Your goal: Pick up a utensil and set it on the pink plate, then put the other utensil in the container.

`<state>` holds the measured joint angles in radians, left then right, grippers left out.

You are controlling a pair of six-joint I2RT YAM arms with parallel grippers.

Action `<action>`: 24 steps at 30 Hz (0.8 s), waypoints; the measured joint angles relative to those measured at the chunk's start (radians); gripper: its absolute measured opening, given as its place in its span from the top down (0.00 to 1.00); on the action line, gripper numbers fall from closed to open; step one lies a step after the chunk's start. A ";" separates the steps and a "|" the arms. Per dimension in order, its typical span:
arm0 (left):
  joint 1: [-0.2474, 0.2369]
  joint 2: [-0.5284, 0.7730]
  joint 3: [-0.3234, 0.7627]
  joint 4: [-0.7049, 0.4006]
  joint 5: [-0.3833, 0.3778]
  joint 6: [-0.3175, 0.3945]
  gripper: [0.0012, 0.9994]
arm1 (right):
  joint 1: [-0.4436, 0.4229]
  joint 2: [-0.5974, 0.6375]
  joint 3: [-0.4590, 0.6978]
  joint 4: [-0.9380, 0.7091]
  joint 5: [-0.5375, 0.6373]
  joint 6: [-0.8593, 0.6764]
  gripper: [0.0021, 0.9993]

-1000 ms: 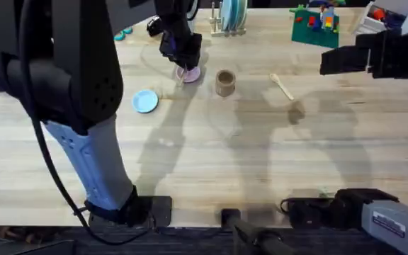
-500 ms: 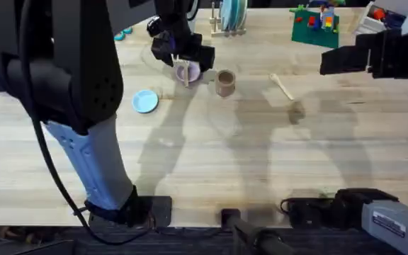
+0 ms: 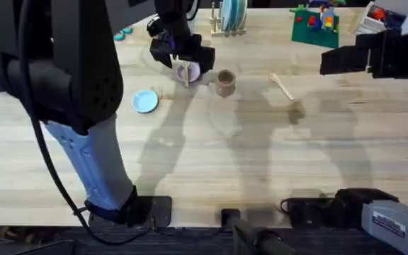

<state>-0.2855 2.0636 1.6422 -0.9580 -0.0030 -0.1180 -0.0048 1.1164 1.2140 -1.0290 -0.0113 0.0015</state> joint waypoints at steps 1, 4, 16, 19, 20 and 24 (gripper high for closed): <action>0.000 0.000 0.012 -0.014 0.000 -0.003 0.01 | 0.000 0.000 0.000 0.000 0.000 0.000 0.01; 0.000 -0.002 0.055 -0.025 0.007 -0.010 0.01 | 0.000 0.000 0.000 0.000 0.000 0.000 0.00; 0.000 -0.279 0.068 -0.147 0.112 -0.008 0.01 | 0.000 0.000 0.000 0.000 0.000 0.000 0.00; 0.000 -0.327 0.066 -0.149 0.138 0.015 0.01 | 0.000 0.000 0.000 0.000 0.000 0.000 0.00; 0.000 -0.343 0.059 -0.143 0.145 0.020 0.01 | 0.000 0.000 0.000 0.000 0.000 0.000 0.00; 0.000 -0.453 -0.051 -0.073 0.188 0.066 0.01 | 0.000 0.000 0.000 0.000 0.000 0.000 0.00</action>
<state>-0.2855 1.6101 1.5911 -1.0306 0.1846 -0.0516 -0.0048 1.1167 1.2140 -1.0290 -0.0113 0.0013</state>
